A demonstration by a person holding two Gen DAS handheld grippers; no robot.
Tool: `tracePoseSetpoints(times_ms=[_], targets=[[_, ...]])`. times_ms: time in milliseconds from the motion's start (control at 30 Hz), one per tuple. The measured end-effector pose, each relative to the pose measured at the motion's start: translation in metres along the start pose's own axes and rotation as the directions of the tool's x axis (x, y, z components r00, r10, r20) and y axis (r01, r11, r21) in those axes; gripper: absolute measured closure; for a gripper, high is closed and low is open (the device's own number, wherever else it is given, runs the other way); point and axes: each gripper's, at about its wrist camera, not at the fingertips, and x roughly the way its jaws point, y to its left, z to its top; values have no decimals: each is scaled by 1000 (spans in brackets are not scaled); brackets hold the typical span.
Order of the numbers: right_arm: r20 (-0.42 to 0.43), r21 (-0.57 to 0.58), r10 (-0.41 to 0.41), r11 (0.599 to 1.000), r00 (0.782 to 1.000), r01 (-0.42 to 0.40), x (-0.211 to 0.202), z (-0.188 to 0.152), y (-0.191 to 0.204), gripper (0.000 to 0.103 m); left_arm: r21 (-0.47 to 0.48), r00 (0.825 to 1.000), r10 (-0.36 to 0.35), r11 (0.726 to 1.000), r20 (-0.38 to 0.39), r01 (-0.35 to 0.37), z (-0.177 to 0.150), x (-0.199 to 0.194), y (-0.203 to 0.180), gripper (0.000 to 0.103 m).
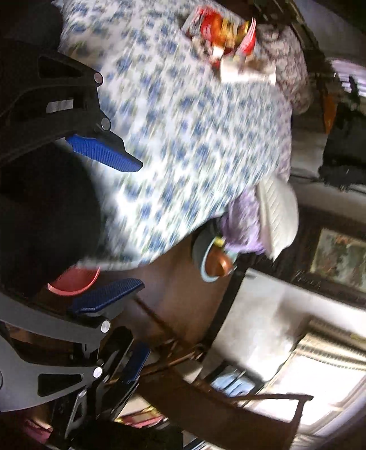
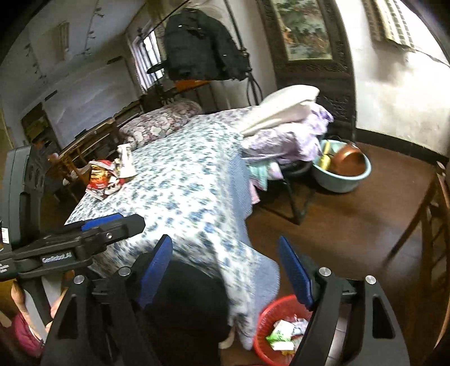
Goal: Collect trash
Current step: 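Grasp the red chip bag with the left tool and lift it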
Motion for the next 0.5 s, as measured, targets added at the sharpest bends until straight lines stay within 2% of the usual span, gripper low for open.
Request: tracePoseSetpoints(times_ms=[133,200,267,300,367,400,500], targets=[[-12,5,28,1000,1000,-28,32,13,27,26,-81,993,106,992,56,-101,17,-2,55,20],[-9,-2,44,999,999,-44,49,18,46,26,-147,976,203,971,82,-190,29,-4,89,20],[3,-19,56,998,998,-56,70,21,66,26,-256,945,312,925,94,-280,48,-7,137,20],[9,-26,64,998,998,-64,77,21,73,26,-309,935,342,903,94,-299,57,-9,161,19],[42,-38,83,996,996,-81,91,21,91,26,-385,931,352,875,94,-292,69,-15,199,20],[60,-51,81,996,995,-78,98,21,100,26,-425,920,378,853,104,-303,76,-21,222,20],[74,-73,88,994,993,-83,109,21,117,26,-415,884,447,836,138,-358,69,-35,243,19]])
